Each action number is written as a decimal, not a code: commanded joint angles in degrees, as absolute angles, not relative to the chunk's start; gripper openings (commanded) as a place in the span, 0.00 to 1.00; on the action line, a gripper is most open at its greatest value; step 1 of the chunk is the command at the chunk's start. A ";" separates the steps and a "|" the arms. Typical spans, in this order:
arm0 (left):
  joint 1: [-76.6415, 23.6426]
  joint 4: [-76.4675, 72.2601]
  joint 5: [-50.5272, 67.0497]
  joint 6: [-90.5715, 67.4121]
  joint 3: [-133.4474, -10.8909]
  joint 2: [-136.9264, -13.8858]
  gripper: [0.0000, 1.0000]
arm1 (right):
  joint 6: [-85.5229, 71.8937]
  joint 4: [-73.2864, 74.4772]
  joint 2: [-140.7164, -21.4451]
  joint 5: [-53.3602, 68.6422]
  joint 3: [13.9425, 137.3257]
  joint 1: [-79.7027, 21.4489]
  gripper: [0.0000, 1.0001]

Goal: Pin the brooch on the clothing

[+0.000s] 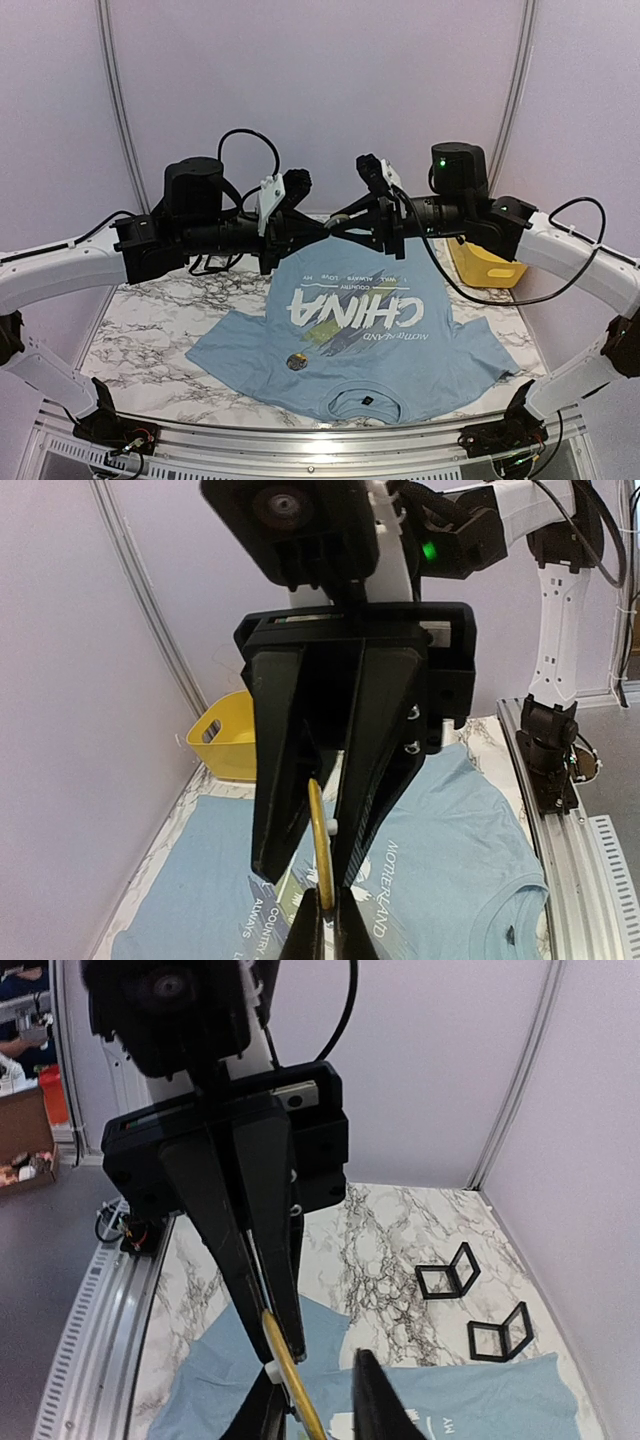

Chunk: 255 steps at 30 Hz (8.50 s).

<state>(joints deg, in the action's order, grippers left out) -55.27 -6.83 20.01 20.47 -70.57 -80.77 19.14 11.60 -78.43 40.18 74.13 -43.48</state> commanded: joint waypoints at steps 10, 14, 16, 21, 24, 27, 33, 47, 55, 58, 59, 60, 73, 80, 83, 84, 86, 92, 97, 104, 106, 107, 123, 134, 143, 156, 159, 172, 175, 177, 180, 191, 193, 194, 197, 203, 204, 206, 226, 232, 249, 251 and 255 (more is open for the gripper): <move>-55.63 -10.33 25.44 16.81 -73.81 -79.88 0.00 | 27.00 21.86 -76.96 48.78 78.20 -43.64 0.57; -55.46 -7.29 24.83 16.15 -74.86 -79.75 0.00 | 28.97 26.42 -73.75 48.80 78.55 -42.92 0.63; -55.46 -6.21 25.40 15.74 -74.97 -79.56 0.00 | 27.55 25.42 -72.21 46.98 77.61 -42.46 0.63; -55.50 -4.66 25.85 15.95 -75.08 -79.03 0.00 | 24.30 22.60 -71.73 44.42 77.44 -41.57 0.50; -55.53 -4.19 26.08 15.97 -75.18 -78.85 0.00 | 22.46 20.95 -72.50 42.87 78.47 -41.58 0.35; -55.49 -4.18 26.36 15.83 -75.10 -78.71 0.00 | 21.13 20.10 -73.67 42.78 79.53 -41.58 0.23; -55.50 -3.71 26.39 15.99 -75.50 -79.26 0.00 | 19.93 18.53 -74.27 44.16 79.46 -41.58 0.15; -55.54 -11.47 26.08 11.48 -73.34 -79.15 0.34 | 11.05 6.36 -73.67 44.36 74.11 -42.21 0.00; -55.55 -15.87 24.91 10.21 -72.49 -78.91 0.34 | 7.11 -2.62 -71.83 43.22 69.37 -43.07 0.00; -55.55 -17.21 25.42 9.98 -72.21 -79.12 0.28 | 6.41 -4.40 -71.78 43.89 68.79 -43.07 0.00; -55.55 -17.22 25.45 9.89 -72.12 -79.27 0.27 | 6.20 -4.86 -71.80 43.98 68.74 -43.11 0.00; -55.55 -17.23 25.60 9.93 -71.99 -79.29 0.28 | 6.04 -5.22 -71.81 44.03 68.72 -43.09 0.00; -55.63 -26.68 25.16 6.15 -66.97 -75.39 0.34 | 2.72 -13.77 -70.53 47.11 65.89 -43.38 0.00; -56.11 -27.72 22.60 5.00 -68.33 -77.20 0.33 | 2.65 -13.94 -71.10 47.11 66.35 -43.89 0.00; -56.48 -27.86 22.56 4.79 -69.34 -78.38 0.32 | 2.64 -13.92 -71.10 47.11 66.40 -43.91 0.00; -56.59 -27.86 22.60 4.86 -69.54 -78.73 0.32 | 2.64 -13.82 -71.08 47.04 66.48 -43.94 0.00; -56.73 -27.86 22.71 4.92 -69.90 -79.22 0.32 | 2.85 -13.54 -71.10 46.90 66.61 -43.92 0.00; -57.13 -27.86 23.33 5.24 -70.35 -79.86 0.27 | 3.08 -12.84 -71.00 46.56 66.76 -43.86 0.00; -57.22 -27.86 23.11 4.99 -70.90 -80.28 0.22 | 3.42 -12.58 -71.10 46.34 66.71 -43.87 0.00; -57.26 -27.69 22.60 4.82 -71.32 -81.25 0.15 | 3.69 -12.09 -71.02 45.84 66.80 -43.97 0.00; -57.30 -27.53 22.25 4.96 -71.45 -81.42 0.15 | 3.82 -11.96 -71.02 45.70 66.88 -43.95 0.00; -57.30 -27.39 22.24 5.04 -71.52 -81.59 0.15 | 3.91 -11.86 -70.96 45.66 66.88 -43.99 0.00; -57.39 -26.99 12.78 4.83 -71.88 -81.17 0.01 | 8.26 -8.88 -71.67 43.13 66.88 -45.93 0.00; -57.39 -27.02 3.70 3.43 -71.11 -80.64 0.16 | 8.54 -8.57 -71.56 41.96 67.06 -46.25 0.00; -57.39 -27.01 8.00 3.54 -70.17 -80.00 0.03 | 8.43 -9.08 -71.13 41.49 66.88 -46.27 0.00; -57.39 -26.98 9.75 6.23 -67.34 -77.79 0.27 | 6.82 -9.09 -71.51 39.95 67.45 -45.62 0.00; -57.31 -27.02 8.33 6.20 -67.11 -77.68 0.26 | 6.42 -9.29 -71.62 39.86 67.58 -45.39 0.00; -57.18 -25.23 20.62 14.65 -62.82 -74.58 0.90 | 6.20 -8.75 -71.54 40.09 67.77 -42.73 0.00; -55.81 -23.27 16.63 14.17 -62.08 -73.28 0.94 | 7.36 -7.45 -71.16 40.34 67.11 -40.25 0.00; -53.20 -20.37 12.41 10.58 -62.25 -74.23 0.93 | 9.30 -6.64 -70.81 39.70 65.73 -38.52 0.00; -49.25 -8.97 3.72 4.61 -64.59 -78.51 0.81 | 14.19 -4.61 -70.58 33.03 62.20 -38.26 0.00; -48.57 -4.57 -4.78 -7.94 -45.55 -78.99 0.57 | 23.31 -13.99 -74.20 16.34 45.00 -44.49 0.00; -48.84 -4.64 -4.53 -8.23 -42.71 -78.71 0.52 | 24.06 -15.38 -75.91 14.70 43.53 -46.01 0.00; -49.64 -4.77 -4.36 -7.87 -41.49 -78.64 0.51 | 23.89 -15.86 -76.62 14.15 42.86 -46.18 0.00; -54.65 -7.06 -3.32 -2.84 -39.22 -78.81 0.51 | 23.47 -17.67 -77.05 12.41 40.27 -46.60 0.00; -60.36 -10.98 -0.18 6.98 -42.11 -85.71 0.51 | 23.46 -25.99 -76.82 7.93 32.45 -47.24 0.00; -61.00 -10.99 -0.18 8.96 -43.40 -87.49 0.51 | 23.24 -27.16 -77.08 7.21 31.39 -47.30 0.00; -61.74 -11.49 -0.18 11.97 -45.90 -91.32 0.51 | 23.20 -29.00 -77.17 6.83 29.52 -47.31 0.00; -60.47 -9.71 13.01 17.51 -57.02 -107.65 0.49 | 23.76 -36.85 -84.32 7.29 25.34 -45.32 0.00; -60.47 -9.18 11.70 17.24 -60.25 -111.72 0.52 | 23.73 -38.76 -85.63 6.32 23.70 -45.81 0.00; -60.47 -10.11 16.69 16.01 -56.97 -107.71 0.00 | 20.84 -48.86 -89.85 -7.85 17.89 -54.49 0.00; -60.36 -10.87 17.65 15.91 -56.37 -106.48 0.00 | 22.61 -50.62 -90.69 -8.24 17.61 -55.48 0.00; -60.29 -10.70 18.65 15.82 -56.69 -105.83 0.00 | 26.81 -51.39 -93.21 -9.88 18.62 -57.87 0.00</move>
<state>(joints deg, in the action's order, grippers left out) -60.31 -10.81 15.42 16.49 -57.10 -108.33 22.46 -47.90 -90.98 -6.85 17.19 -55.64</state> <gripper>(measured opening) 0.006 0.002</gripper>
